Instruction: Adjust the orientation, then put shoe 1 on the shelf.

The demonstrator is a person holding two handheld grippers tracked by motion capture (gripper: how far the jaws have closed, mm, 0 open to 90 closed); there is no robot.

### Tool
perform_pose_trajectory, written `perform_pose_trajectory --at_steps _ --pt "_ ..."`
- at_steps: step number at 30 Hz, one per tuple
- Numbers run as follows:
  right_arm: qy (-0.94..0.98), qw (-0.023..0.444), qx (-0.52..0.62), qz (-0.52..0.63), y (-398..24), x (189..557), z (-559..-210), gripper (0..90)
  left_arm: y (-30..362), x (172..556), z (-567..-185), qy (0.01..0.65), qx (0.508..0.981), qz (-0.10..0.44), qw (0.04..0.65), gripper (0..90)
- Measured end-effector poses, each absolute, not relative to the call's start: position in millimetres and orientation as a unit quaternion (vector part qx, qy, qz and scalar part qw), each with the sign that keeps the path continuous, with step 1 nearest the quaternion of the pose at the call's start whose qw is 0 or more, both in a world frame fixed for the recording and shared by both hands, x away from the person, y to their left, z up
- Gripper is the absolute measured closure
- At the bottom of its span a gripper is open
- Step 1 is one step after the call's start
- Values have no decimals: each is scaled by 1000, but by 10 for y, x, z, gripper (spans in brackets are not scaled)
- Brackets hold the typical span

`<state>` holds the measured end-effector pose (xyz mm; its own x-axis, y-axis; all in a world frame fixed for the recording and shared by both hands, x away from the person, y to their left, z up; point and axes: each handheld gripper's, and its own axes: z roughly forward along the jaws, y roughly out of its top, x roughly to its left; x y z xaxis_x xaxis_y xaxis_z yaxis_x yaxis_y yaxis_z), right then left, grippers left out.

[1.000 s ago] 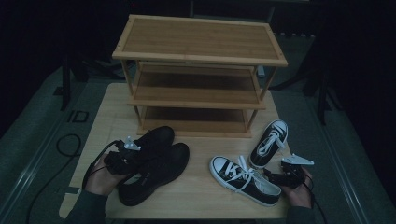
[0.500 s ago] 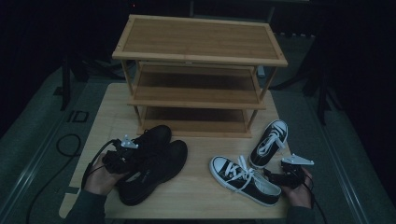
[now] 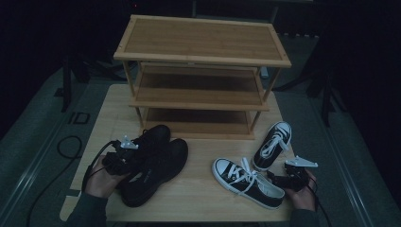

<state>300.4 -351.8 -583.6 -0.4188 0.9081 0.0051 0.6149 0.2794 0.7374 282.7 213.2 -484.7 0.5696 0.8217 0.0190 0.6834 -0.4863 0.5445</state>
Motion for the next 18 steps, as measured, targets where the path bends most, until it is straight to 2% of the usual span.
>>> perform_pose_trajectory --at_steps 18 --pt "770 215 494 341 -3518 3005 -5836 117 2064 2870 -4742 439 848 142 260 856"
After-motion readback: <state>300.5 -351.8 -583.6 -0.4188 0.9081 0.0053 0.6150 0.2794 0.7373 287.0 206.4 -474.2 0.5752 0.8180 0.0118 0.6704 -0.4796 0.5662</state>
